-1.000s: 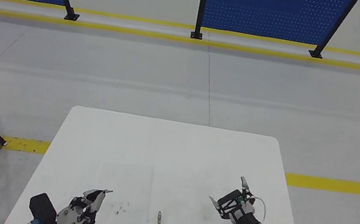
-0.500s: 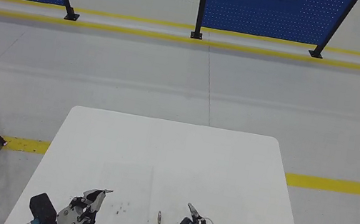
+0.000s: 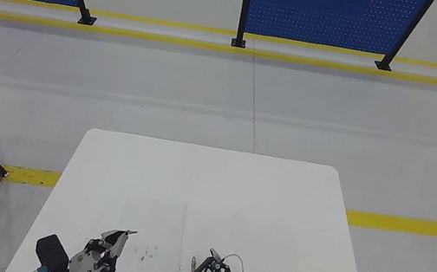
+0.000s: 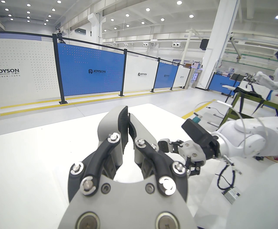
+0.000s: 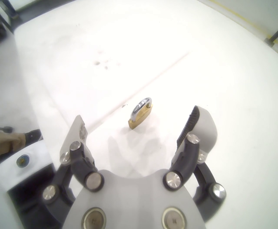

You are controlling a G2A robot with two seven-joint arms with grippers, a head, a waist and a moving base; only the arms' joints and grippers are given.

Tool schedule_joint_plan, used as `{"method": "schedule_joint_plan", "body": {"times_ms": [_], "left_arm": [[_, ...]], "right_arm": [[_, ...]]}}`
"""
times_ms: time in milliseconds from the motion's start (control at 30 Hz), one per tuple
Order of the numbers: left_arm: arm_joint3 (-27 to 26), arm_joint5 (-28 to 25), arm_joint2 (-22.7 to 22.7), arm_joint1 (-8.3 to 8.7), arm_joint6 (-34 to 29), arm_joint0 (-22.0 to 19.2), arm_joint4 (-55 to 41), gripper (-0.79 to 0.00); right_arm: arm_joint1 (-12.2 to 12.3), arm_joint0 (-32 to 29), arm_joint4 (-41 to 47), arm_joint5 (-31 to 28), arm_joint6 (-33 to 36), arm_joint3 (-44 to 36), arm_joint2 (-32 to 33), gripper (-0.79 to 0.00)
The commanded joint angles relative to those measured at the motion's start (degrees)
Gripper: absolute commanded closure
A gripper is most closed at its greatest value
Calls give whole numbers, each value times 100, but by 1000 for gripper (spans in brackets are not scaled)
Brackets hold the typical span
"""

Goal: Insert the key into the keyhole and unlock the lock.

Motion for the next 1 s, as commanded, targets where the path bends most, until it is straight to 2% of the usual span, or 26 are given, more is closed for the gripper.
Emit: {"method": "schedule_joint_plan", "body": {"times_ms": [0,133,167,200,367,467,600,633,700,967], "left_arm": [[0,0,0,0,0,0,0,0],[0,0,0,0,0,0,0,0],[0,0,0,0,0,0,0,0],[0,0,0,0,0,0,0,0],[0,0,0,0,0,0,0,0],[0,0,0,0,0,0,0,0],[0,0,0,0,0,0,0,0],[0,0,0,0,0,0,0,0],[0,0,0,0,0,0,0,0],[0,0,0,0,0,0,0,0]], "right_arm": [[-41,110,102,153,36,132,-97,-785],[-100,270,159,324,72,341,-271,-517],[-111,300,148,364,70,376,-307,-419],[-120,320,129,410,65,407,-340,-382],[-149,392,26,563,67,496,-472,-354],[-158,426,1,621,73,525,-513,-289],[-163,434,-43,747,-11,546,-533,-185],[-163,429,-50,770,-33,553,-537,-142],[-160,429,-66,794,-61,562,-539,0],[-73,328,140,610,-400,207,-236,0]]}}
